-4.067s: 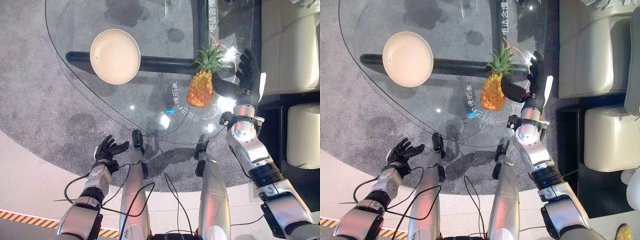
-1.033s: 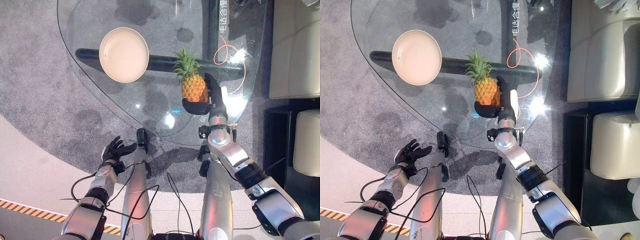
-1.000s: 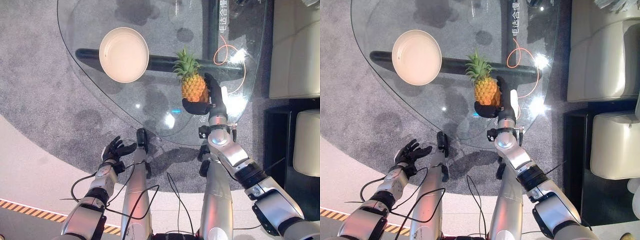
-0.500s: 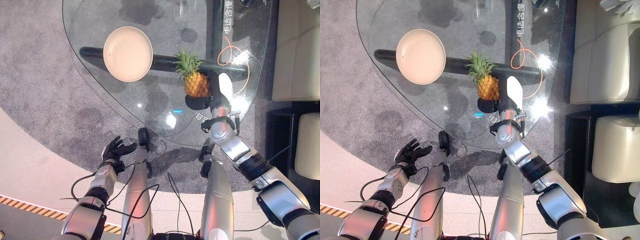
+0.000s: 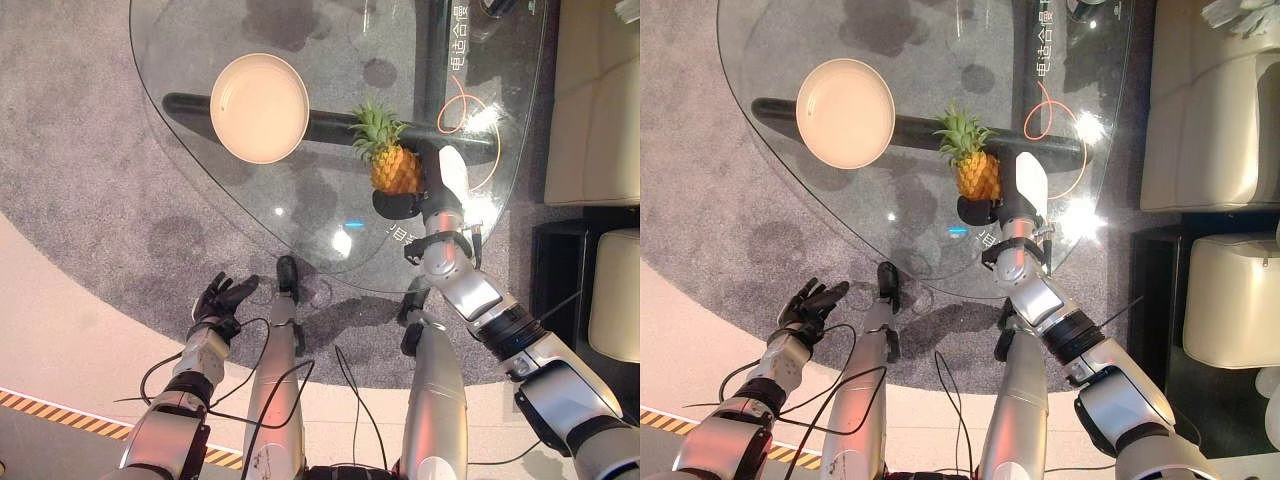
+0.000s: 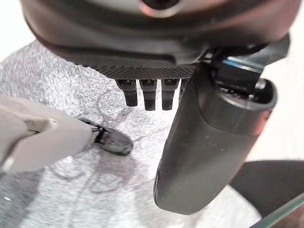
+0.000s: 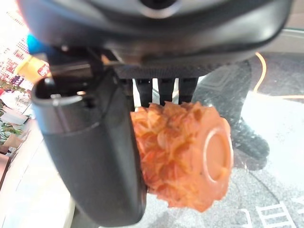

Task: Pick up the fruit to the plate

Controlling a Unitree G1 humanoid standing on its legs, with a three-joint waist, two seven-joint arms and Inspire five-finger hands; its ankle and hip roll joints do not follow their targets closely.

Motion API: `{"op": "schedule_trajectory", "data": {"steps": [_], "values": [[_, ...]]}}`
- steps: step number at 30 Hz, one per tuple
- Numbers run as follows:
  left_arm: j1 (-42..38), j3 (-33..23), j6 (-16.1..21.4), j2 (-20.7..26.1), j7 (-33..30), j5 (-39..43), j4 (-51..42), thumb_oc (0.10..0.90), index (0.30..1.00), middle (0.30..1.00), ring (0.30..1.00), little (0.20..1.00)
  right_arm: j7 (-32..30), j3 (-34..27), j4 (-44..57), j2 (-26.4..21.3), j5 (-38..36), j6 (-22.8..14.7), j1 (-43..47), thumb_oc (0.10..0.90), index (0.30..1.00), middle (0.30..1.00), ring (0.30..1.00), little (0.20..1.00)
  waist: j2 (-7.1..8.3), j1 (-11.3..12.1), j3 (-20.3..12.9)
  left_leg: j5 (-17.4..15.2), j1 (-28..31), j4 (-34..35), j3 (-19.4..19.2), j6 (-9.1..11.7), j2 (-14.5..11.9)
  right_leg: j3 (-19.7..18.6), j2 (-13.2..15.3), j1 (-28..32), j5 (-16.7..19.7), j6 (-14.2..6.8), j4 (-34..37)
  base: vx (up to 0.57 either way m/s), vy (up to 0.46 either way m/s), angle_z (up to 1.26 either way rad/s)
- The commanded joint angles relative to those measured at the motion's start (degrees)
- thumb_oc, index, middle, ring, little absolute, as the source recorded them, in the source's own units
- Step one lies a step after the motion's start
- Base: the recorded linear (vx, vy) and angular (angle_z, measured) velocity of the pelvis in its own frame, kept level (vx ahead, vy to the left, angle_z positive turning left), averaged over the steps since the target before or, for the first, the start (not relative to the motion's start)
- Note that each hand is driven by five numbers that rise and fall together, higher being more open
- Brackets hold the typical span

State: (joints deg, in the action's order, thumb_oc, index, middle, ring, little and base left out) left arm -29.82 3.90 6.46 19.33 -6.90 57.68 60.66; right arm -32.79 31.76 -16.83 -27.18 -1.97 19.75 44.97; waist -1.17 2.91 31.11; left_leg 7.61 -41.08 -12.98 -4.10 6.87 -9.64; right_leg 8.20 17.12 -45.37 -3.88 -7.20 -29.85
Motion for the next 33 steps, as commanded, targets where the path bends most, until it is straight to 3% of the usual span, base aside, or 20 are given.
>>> {"op": "schedule_trajectory", "data": {"steps": [1,7,13,18,23,29,33], "values": [[-0.39,-2.74,6.16,3.83,-5.56,5.05,0.62,0.800,0.900,0.900,0.900,0.900,-5.91,-3.28,-0.47,-5.11,2.55,-0.73,0.76,0.100,0.300,0.300,0.300,0.200,-1.02,-0.85,-1.31,-3.10,0.14,-4.49,0.65,1.15,-3.20,0.53,4.04,0.31,6.45,-3.11,5.43,0.00,0.000,0.00],[-2.20,-6.97,13.68,5.11,-14.27,6.91,-1.76,0.800,0.900,0.900,0.900,0.900,-9.35,-4.43,0.57,-5.17,3.48,-3.91,0.25,0.100,0.300,0.300,0.300,0.200,-0.97,-1.00,-1.31,-3.18,0.20,-4.31,0.70,1.28,-3.05,0.33,3.81,0.29,6.03,-2.94,5.23,0.00,0.000,0.00],[-5.43,-8.89,21.93,6.69,-26.67,1.90,-6.42,0.800,0.900,0.900,0.900,0.900,-14.24,-6.16,1.27,-5.74,4.30,-7.53,-0.31,0.100,0.300,0.300,0.300,0.200,-1.26,-1.33,-1.31,-3.48,-0.09,-4.66,0.96,1.30,-2.66,-0.10,3.66,-0.10,5.74,-2.80,4.94,0.00,0.000,0.00],[-6.34,-9.77,27.71,7.63,-32.10,-0.93,-9.29,0.800,0.900,0.900,0.900,0.900,-16.72,-7.18,1.72,-6.20,5.71,-10.81,-0.49,0.100,0.300,0.300,0.300,0.200,-1.35,-1.62,-1.31,-3.52,-0.08,-4.43,0.74,1.35,-2.70,-0.38,3.26,-0.13,5.72,-2.66,5.30,0.00,0.000,0.00],[-8.03,-9.58,31.38,8.00,-33.55,-2.50,-15.11,0.800,0.900,0.900,0.900,0.900,-18.13,-8.05,2.49,-6.49,7.05,-13.18,-0.74,0.100,0.300,0.300,0.300,0.200,-1.77,-1.77,-1.31,-3.64,-0.38,-4.39,0.62,1.34,-2.56,-0.83,3.13,-0.58,5.52,-2.55,5.17,0.00,0.000,0.00],[-9.11,-7.87,32.05,7.35,-35.97,-11.17,-24.19,0.800,0.900,0.900,0.900,0.900,-18.55,-9.44,3.90,-6.52,9.29,-15.05,-0.59,0.100,0.300,0.300,0.300,0.200,-1.95,-1.40,-1.31,-3.70,-0.71,-4.19,0.67,1.35,-2.56,-0.68,3.20,-0.64,5.58,-2.64,5.34,0.00,-0.003,-0.02],[-9.93,-6.47,31.02,6.10,-30.90,-15.09,-31.00,0.800,0.900,0.900,0.900,0.900,-18.12,-11.05,5.22,-6.14,12.90,-17.45,-0.25,0.100,0.300,0.300,0.300,0.200,-2.21,-1.08,-1.31,-3.96,-0.58,-4.11,0.82,1.24,-2.32,-0.38,3.39,-0.29,5.70,-2.85,5.64,0.00,0.000,0.00]]}}
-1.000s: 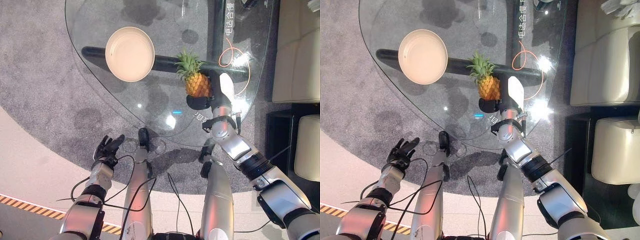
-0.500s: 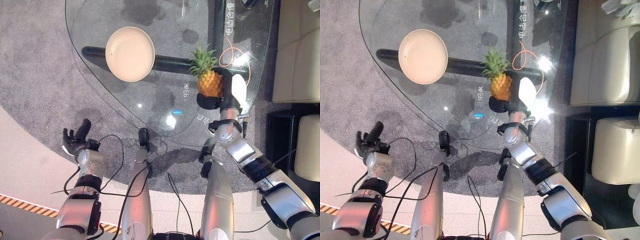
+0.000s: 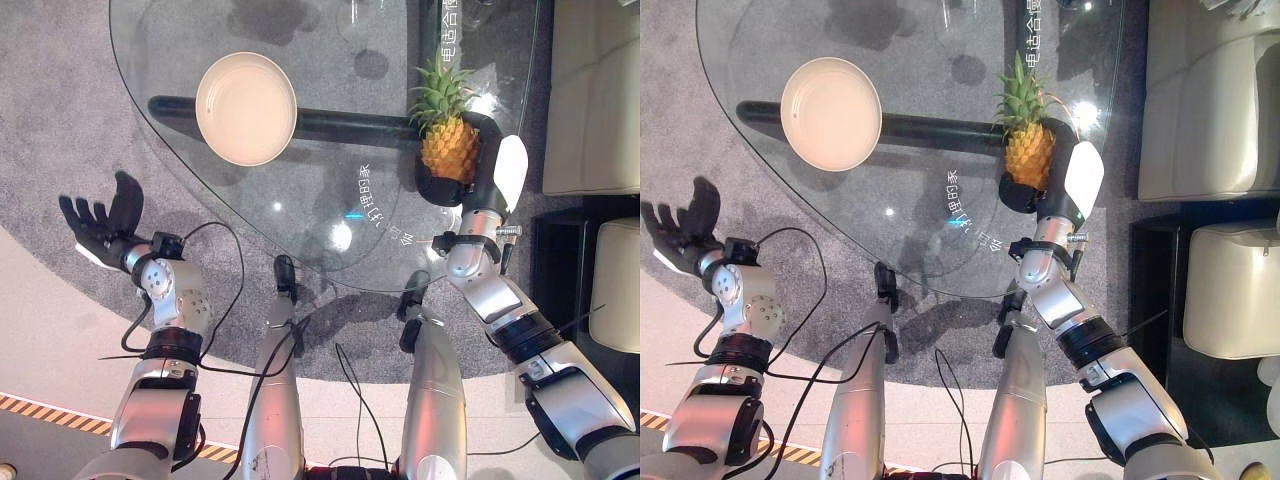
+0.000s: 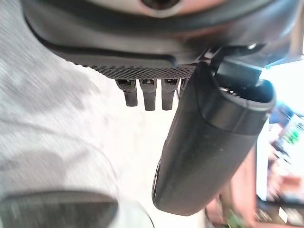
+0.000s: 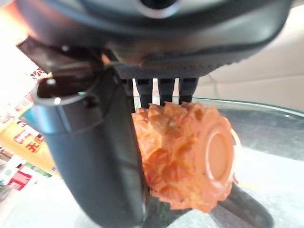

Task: Pick up the fruit to the plate

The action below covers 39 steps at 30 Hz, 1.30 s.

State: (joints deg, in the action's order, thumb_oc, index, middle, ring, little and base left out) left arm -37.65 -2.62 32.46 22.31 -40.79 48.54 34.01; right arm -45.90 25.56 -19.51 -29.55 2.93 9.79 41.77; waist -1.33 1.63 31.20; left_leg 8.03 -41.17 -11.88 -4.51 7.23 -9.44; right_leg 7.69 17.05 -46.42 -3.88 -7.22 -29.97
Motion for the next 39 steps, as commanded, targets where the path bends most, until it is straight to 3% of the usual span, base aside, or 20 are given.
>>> {"op": "schedule_trajectory", "data": {"steps": [1,6,15,26,29,30,34,39], "values": [[-2.15,0.42,5.00,2.83,4.52,-6.52,-5.53,0.800,0.900,0.900,0.900,0.900,-4.95,-5.21,8.47,-3.71,8.52,-7.80,2.99,0.100,0.300,0.300,0.300,0.200,-2.05,0.25,-1.40,-4.44,-0.54,-5.30,1.26,0.86,-2.51,0.22,3.49,0.81,5.75,-2.88,5.79,0.00,0.000,0.00],[-1.96,1.81,3.85,0.72,10.68,-8.75,-10.79,0.800,0.900,0.900,0.900,0.900,-3.77,-7.11,11.00,-2.91,11.57,-10.57,2.61,0.100,0.300,0.300,0.300,0.200,-2.19,0.22,-1.40,-4.79,-0.57,-5.75,1.29,0.66,-2.42,0.19,3.53,0.95,5.91,-3.08,5.74,0.00,0.000,0.00],[-1.33,4.06,-1.41,0.54,18.08,-10.05,-18.97,0.800,0.900,0.900,0.900,0.900,-0.11,-8.27,16.42,-2.91,14.26,-13.79,2.46,0.100,0.300,0.300,0.300,0.200,-2.61,0.02,-1.40,-4.84,-0.03,-5.47,0.98,0.56,-2.22,-0.05,3.42,1.52,6.11,-3.30,6.37,0.00,0.000,0.00],[-2.31,7.88,-10.00,-0.62,26.97,-2.47,-24.45,0.800,0.900,0.900,0.900,0.900,4.41,-7.38,20.80,-2.64,15.69,-17.30,4.30,0.100,0.300,0.300,0.300,0.200,-3.03,-0.14,-1.40,-4.59,0.09,-5.23,0.70,0.56,-1.95,0.07,3.58,1.97,6.57,-3.71,7.17,0.00,0.000,0.00],[-2.61,8.90,-11.41,-0.93,27.93,-1.20,-24.64,0.800,0.900,0.900,0.900,0.900,5.02,-6.94,21.22,-2.59,15.77,-17.56,4.65,0.100,0.300,0.300,0.300,0.200,-3.04,-0.24,-1.40,-4.47,0.19,-5.18,0.63,0.55,-1.89,0.12,3.58,2.13,6.72,-3.79,7.32,0.00,0.000,0.00],[-3.10,9.91,-14.03,-1.42,28.40,-0.06,-25.63,0.800,0.900,0.900,0.900,0.900,6.35,-6.45,22.03,-2.39,15.92,-17.63,5.27,0.100,0.300,0.300,0.300,0.200,-2.97,-0.27,-1.40,-4.35,0.17,-5.10,0.51,0.58,-1.88,0.24,3.58,2.24,6.87,-3.84,7.58,0.00,0.000,0.00],[-3.98,11.27,-17.48,-1.39,29.47,2.54,-25.57,0.800,0.900,0.900,0.900,0.900,8.83,-4.98,22.94,-2.73,15.64,-18.02,6.57,0.100,0.300,0.300,0.300,0.200,-2.98,-0.27,-1.40,-4.25,0.29,-5.04,0.36,0.60,-1.97,0.48,3.80,2.49,7.04,-4.03,7.78,0.00,0.000,0.00],[-4.43,12.42,-19.60,-1.32,30.68,4.00,-25.75,0.800,0.900,0.900,0.900,0.900,11.13,-3.25,23.80,-3.41,15.34,-18.47,7.65,0.100,0.300,0.300,0.300,0.200,-3.12,-0.33,-1.40,-4.12,0.46,-4.98,0.15,0.63,-1.85,0.58,3.90,2.85,7.26,-4.13,8.29,0.00,0.000,0.00]]}}
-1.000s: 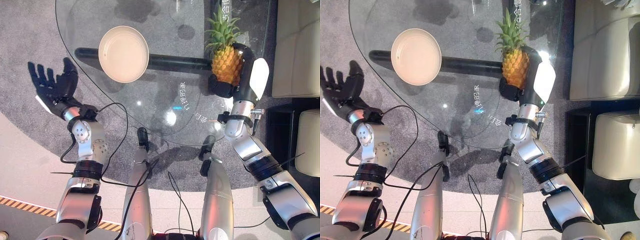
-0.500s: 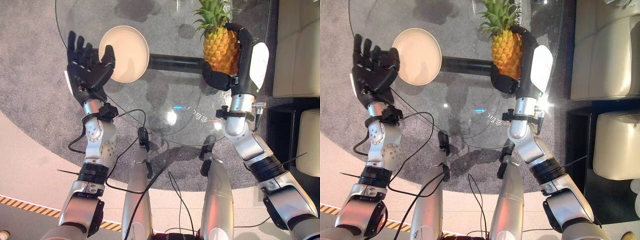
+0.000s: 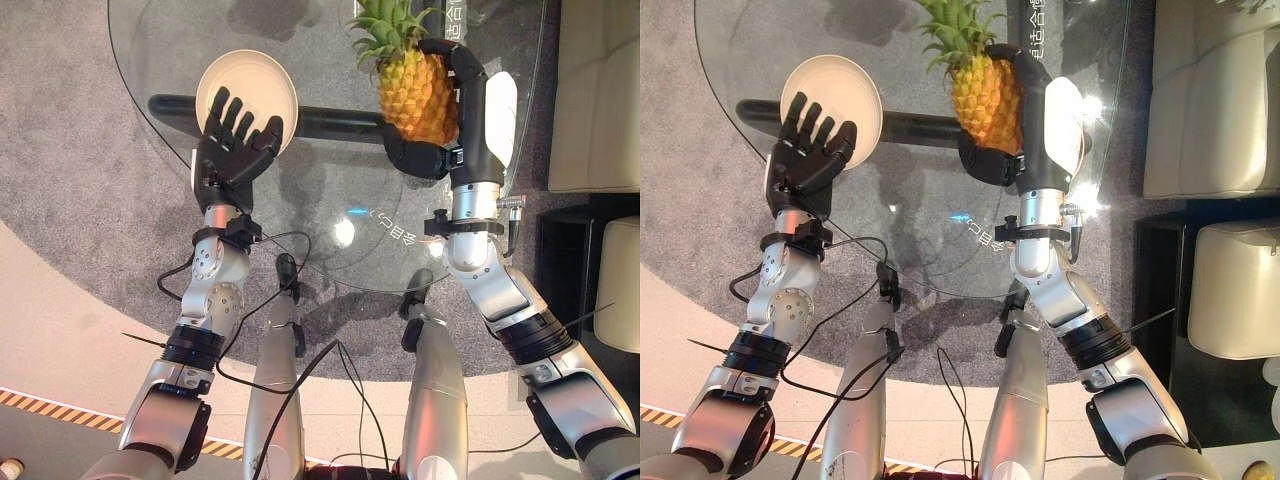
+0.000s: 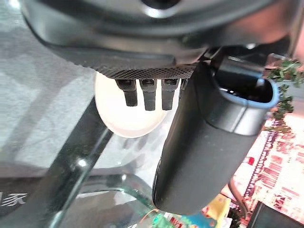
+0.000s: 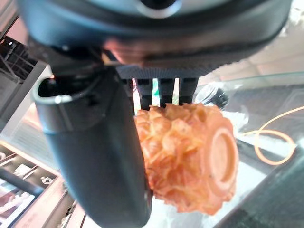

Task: Pick up the fruit to the plate

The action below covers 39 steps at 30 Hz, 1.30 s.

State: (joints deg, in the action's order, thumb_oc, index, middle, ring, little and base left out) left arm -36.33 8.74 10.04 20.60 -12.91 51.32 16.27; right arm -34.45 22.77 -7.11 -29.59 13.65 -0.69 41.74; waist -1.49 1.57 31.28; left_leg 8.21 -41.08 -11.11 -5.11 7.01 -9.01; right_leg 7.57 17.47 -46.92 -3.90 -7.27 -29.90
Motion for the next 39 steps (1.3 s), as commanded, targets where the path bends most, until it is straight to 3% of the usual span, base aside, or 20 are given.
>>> {"op": "schedule_trajectory", "data": {"steps": [1,16,39], "values": [[-5.85,1.34,2.14,0.58,2.98,1.61,-8.29,0.800,0.900,0.900,0.900,0.900,0.42,-0.03,11.84,-3.67,4.49,-8.30,7.84,0.100,0.300,0.300,0.300,0.200,-3.04,-0.30,-1.48,-4.22,0.63,-5.52,0.61,0.85,-2.26,0.79,3.52,3.60,7.37,-4.13,8.49,0.00,0.000,0.00],[-6.69,3.98,-0.82,0.23,8.16,11.88,-9.47,0.800,0.900,0.900,0.900,0.900,4.34,4.93,13.60,-4.39,3.80,-8.75,10.38,0.100,0.300,0.300,0.300,0.200,-3.06,0.00,-1.48,-3.82,0.46,-5.26,0.52,1.01,-2.42,1.40,3.87,3.98,7.63,-4.19,9.12,0.00,0.000,0.00],[-7.33,6.81,-3.92,0.29,11.29,15.87,-11.41,0.800,0.900,0.900,0.900,0.900,7.02,8.66,16.31,-4.56,1.71,-8.07,12.53,0.100,0.300,0.300,0.300,0.200,-3.03,0.30,-1.48,-3.43,0.67,-4.43,0.49,0.93,-2.14,2.03,3.98,4.82,8.22,-4.35,10.53,0.00,0.000,0.00]]}}
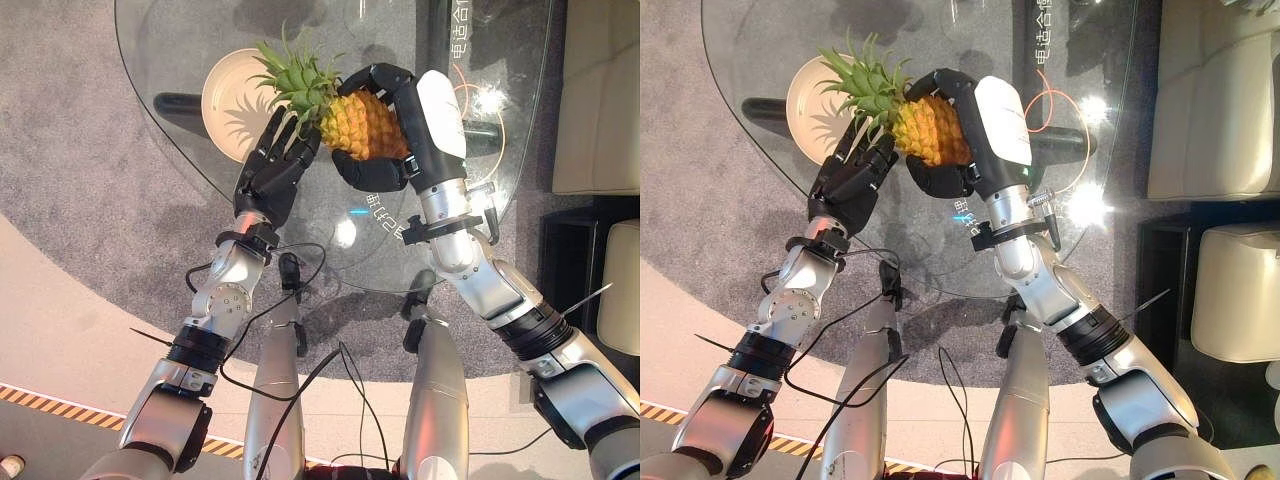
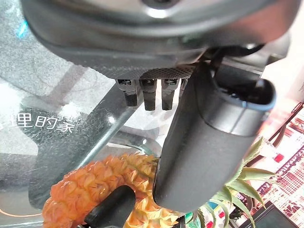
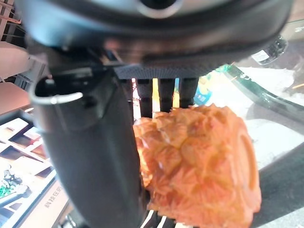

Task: Pick up the fruit to the plate

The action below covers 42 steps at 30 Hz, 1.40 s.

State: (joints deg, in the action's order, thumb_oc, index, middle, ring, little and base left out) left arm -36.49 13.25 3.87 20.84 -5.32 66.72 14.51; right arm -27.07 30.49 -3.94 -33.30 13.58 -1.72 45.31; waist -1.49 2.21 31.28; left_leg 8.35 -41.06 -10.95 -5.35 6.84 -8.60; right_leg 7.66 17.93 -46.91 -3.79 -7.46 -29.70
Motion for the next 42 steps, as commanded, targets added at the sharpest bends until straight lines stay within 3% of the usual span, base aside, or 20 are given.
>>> {"op": "schedule_trajectory", "data": {"steps": [1,30,42], "values": [[-7.22,2.38,2.25,0.09,3.76,0.58,-9.63,0.800,0.900,0.900,0.900,0.900,-0.37,0.98,13.13,-0.83,1.79,-7.07,8.94,0.100,0.300,0.300,0.300,0.200,-3.03,-0.35,-1.49,-3.55,0.60,-4.61,0.75,1.10,-2.54,1.92,3.53,4.77,8.12,-4.17,10.31,0.00,0.000,0.00],[-8.34,4.43,2.35,1.55,13.76,-0.46,-12.81,0.800,0.900,0.900,0.900,0.900,0.23,1.37,12.63,-1.13,0.75,-5.73,7.92,0.100,0.300,0.300,0.300,0.200,-2.87,-0.40,-1.49,-3.67,0.65,-4.47,0.86,0.94,-2.45,2.10,3.67,4.91,8.43,-4.18,10.77,0.00,0.000,0.00],[-7.43,1.56,11.88,-0.84,9.52,3.39,-13.82,0.800,0.900,0.900,0.900,0.900,1.57,1.13,12.02,0.13,1.66,-5.36,7.61,0.100,0.300,0.300,0.300,0.200,-2.36,0.01,-1.49,-3.78,0.19,-4.59,1.57,0.89,-2.11,2.21,3.44,4.70,8.17,-3.97,10.52,0.00,-0.003,0.00]]}}
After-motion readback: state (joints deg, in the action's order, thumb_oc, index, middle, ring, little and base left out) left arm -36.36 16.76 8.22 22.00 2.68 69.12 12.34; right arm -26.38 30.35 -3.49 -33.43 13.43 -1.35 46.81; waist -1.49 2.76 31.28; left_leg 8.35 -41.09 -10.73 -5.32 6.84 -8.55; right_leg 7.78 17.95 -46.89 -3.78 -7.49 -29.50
